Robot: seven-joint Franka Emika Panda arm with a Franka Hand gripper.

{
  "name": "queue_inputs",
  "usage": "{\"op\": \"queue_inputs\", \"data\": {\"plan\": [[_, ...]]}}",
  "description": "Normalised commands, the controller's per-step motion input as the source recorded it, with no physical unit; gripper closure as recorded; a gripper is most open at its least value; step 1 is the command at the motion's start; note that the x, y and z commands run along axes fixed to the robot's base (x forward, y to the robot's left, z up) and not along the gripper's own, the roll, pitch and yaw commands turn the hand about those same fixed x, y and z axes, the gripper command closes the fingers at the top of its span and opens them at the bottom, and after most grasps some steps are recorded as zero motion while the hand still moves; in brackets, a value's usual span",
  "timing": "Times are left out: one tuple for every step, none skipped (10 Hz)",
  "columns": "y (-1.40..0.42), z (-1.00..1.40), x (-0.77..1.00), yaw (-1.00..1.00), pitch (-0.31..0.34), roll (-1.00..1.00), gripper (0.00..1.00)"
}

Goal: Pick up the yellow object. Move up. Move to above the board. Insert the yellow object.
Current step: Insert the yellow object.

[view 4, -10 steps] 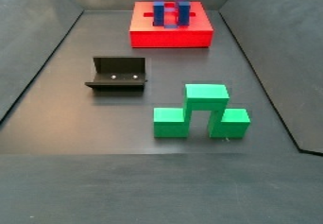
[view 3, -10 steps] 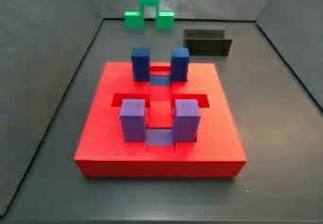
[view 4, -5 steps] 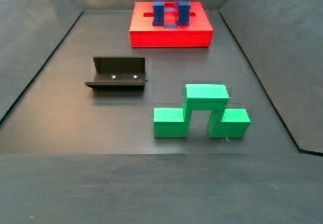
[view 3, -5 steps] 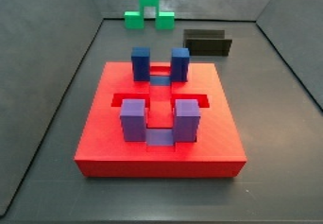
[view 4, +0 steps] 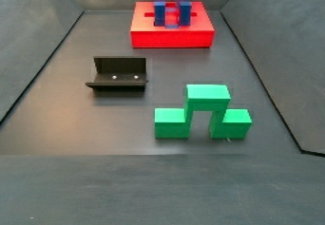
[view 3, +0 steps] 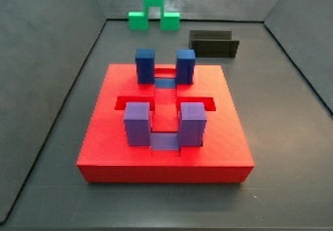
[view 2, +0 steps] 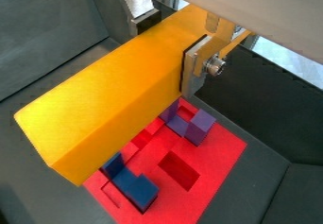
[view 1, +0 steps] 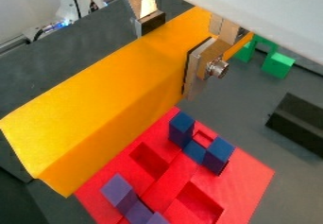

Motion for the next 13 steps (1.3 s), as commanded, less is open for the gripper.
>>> {"op": "queue_inputs", "data": {"plan": [[-0.65,-0.37,0.14,0.0,0.0,0.26,1.0],[-0.52,-0.35,0.2,0.0,0.0,0.17,1.0],[-0.05,-0.46,0.34,0.03,-0.017,0.05,1.0],[0.11,-0.47,0.46,0.23,-0.021,0.02,1.0],[0.2,-0.44,0.49,0.38,-0.036,0.06,1.0],[0.21,-0.36,0.49,0.49,-0.046,0.04,1.0],[0.14,-0.33,0.46,0.54,-0.044,0.02,1.0],[-0.12,-0.43,0.19,0.31,0.0,0.11,1.0],[-0.19,-0.5,0.0,0.03,0.0,0.25,1.0],[-0.12,-0.47,0.0,0.0,0.0,0.38,1.0],[-0.01,-0.44,0.01,0.0,0.0,0.41,1.0],[0.0,-0.33,0.02,-0.04,0.033,0.43,1.0],[0.0,-0.24,0.0,-0.11,0.066,0.39,1.0]]}}
